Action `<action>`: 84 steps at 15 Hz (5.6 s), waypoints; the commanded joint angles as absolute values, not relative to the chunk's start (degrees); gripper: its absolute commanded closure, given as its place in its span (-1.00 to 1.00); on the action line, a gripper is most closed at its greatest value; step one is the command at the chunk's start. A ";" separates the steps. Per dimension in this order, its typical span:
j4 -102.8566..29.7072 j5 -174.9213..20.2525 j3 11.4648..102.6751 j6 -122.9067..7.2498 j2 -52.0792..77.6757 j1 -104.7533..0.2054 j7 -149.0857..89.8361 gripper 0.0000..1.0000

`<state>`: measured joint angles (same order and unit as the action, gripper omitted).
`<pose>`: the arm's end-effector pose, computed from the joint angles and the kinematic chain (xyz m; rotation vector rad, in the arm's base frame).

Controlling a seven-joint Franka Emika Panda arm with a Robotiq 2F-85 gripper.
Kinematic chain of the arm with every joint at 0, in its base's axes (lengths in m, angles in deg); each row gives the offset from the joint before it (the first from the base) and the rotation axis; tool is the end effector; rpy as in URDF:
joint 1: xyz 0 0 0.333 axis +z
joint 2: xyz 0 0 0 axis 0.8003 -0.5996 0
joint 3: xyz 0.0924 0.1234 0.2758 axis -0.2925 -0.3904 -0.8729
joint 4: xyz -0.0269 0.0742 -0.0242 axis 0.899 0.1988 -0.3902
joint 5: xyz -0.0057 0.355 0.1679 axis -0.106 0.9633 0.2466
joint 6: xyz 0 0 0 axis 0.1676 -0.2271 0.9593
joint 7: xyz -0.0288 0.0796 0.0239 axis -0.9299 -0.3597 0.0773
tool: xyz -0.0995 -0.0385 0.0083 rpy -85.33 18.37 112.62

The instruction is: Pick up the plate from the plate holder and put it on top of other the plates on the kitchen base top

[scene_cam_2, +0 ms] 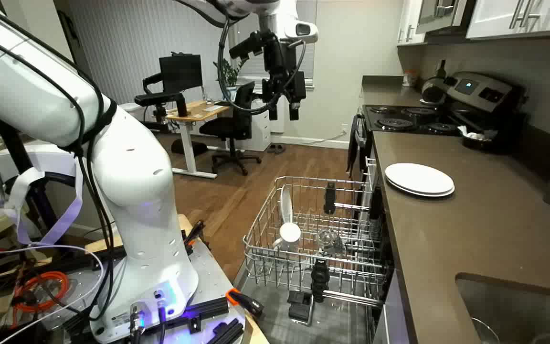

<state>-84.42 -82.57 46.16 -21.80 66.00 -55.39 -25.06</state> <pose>0.3481 0.0203 0.5117 2.9168 -0.1126 -0.0988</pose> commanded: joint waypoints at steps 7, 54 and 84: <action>-84.29 -82.97 46.89 -21.60 65.89 -54.46 -24.62 -1.00; -55.56 -77.68 36.03 -80.48 -11.27 -49.50 -60.75 -1.00; -48.23 -77.42 37.31 -64.02 -15.79 -47.39 -56.98 0.90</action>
